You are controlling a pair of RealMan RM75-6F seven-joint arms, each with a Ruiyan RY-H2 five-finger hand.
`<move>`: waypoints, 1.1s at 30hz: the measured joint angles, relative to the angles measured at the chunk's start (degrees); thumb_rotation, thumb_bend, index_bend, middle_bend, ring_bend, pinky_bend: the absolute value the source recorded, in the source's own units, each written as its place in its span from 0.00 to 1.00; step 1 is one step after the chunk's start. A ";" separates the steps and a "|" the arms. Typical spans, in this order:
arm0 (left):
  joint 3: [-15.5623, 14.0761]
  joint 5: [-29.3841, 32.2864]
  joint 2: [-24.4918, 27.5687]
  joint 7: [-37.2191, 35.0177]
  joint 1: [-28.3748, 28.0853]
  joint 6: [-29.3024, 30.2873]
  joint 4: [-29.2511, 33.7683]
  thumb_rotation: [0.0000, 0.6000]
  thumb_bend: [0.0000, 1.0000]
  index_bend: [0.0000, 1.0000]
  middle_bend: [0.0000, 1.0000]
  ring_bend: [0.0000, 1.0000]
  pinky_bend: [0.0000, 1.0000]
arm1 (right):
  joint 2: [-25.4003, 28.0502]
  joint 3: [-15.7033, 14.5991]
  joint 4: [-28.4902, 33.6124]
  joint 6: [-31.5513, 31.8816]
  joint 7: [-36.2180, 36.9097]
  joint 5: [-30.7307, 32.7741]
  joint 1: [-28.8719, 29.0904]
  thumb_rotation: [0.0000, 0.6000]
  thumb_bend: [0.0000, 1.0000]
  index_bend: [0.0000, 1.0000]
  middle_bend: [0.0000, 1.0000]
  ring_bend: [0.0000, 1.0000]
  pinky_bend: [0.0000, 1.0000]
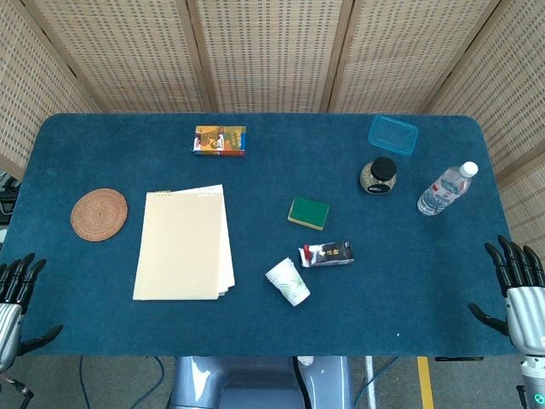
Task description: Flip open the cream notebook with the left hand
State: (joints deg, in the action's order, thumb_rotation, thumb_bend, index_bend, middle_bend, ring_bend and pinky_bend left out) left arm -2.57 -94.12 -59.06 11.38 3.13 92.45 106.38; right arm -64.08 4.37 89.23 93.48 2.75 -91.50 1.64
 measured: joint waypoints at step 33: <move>0.39 -2.49 -29.39 -11.15 -19.95 -24.48 -33.74 1.00 0.30 0.00 0.00 0.00 0.00 | 0.93 0.41 -0.25 -1.30 2.90 1.52 0.29 1.00 0.00 0.00 0.00 0.00 0.00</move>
State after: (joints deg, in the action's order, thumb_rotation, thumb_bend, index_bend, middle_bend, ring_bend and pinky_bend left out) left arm -2.18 -96.61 -88.45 0.24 -16.82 67.97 72.64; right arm -63.15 4.78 88.97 92.18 5.64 -89.98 1.93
